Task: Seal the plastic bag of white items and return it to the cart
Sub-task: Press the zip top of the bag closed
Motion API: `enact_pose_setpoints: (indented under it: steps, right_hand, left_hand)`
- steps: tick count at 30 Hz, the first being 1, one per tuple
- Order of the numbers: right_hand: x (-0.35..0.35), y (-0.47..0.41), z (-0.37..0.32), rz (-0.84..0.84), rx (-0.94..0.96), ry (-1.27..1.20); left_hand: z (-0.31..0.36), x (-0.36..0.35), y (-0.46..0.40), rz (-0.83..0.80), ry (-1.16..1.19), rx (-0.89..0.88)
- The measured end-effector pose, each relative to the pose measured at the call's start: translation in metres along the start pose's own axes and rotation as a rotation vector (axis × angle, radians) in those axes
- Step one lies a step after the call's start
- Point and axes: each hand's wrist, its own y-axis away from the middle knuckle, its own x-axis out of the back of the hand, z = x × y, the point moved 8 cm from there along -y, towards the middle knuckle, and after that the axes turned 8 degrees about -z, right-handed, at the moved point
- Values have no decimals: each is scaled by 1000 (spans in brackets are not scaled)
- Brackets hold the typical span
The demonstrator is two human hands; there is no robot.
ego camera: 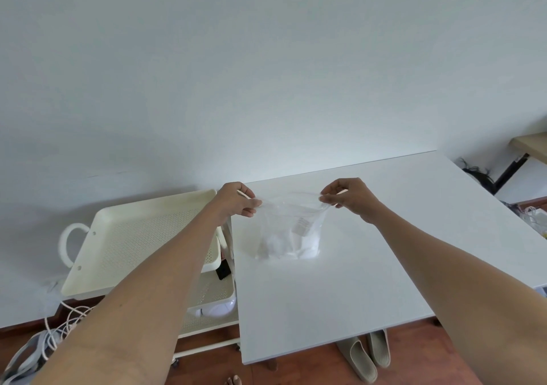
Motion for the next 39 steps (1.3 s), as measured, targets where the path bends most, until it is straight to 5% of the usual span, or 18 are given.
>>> enact_pose_setpoints:
  steps: [13,22,39]
  right_hand:
    - [-1,-13,-23,-277,-135,211]
    - [7,4,-6,-225,-63,-22]
    - [20,1,-18,-65,75,364]
  left_hand:
    - [19,10,-6,-136,-232,95]
    - [10,0,7,-201,-108,-73]
    - [22,22,10,30,-438,-267]
